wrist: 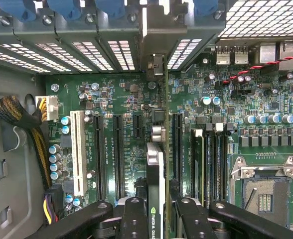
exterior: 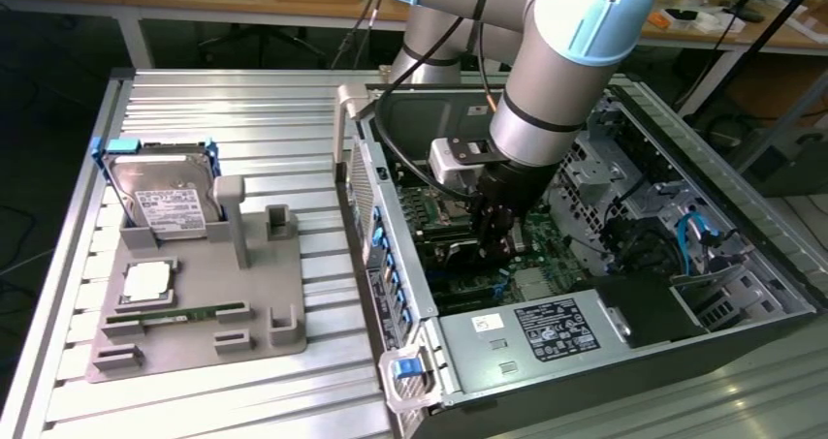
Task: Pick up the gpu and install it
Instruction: 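Insert the gpu into the slot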
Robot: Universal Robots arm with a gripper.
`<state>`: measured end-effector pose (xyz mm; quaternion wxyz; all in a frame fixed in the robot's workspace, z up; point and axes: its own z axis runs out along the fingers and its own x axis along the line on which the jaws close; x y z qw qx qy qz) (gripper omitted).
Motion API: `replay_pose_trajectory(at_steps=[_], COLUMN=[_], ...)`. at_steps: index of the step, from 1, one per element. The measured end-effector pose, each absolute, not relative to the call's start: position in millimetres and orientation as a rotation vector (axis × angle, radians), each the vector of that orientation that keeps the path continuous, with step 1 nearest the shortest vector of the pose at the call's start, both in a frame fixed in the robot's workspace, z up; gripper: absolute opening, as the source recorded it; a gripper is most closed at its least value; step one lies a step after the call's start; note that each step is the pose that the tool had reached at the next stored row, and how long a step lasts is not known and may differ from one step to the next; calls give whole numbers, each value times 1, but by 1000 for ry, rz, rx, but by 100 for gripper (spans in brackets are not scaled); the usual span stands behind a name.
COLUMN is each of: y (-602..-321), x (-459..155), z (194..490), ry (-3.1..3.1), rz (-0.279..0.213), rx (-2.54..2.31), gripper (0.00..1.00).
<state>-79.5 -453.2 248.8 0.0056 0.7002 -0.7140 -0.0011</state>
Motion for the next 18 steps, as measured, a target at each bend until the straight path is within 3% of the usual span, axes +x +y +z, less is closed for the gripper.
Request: replay_pose_trajectory(at_steps=[18], y=[-453], x=[-81], z=[246], ry=[-2236], rz=[-3], rx=[2193], gripper=[27])
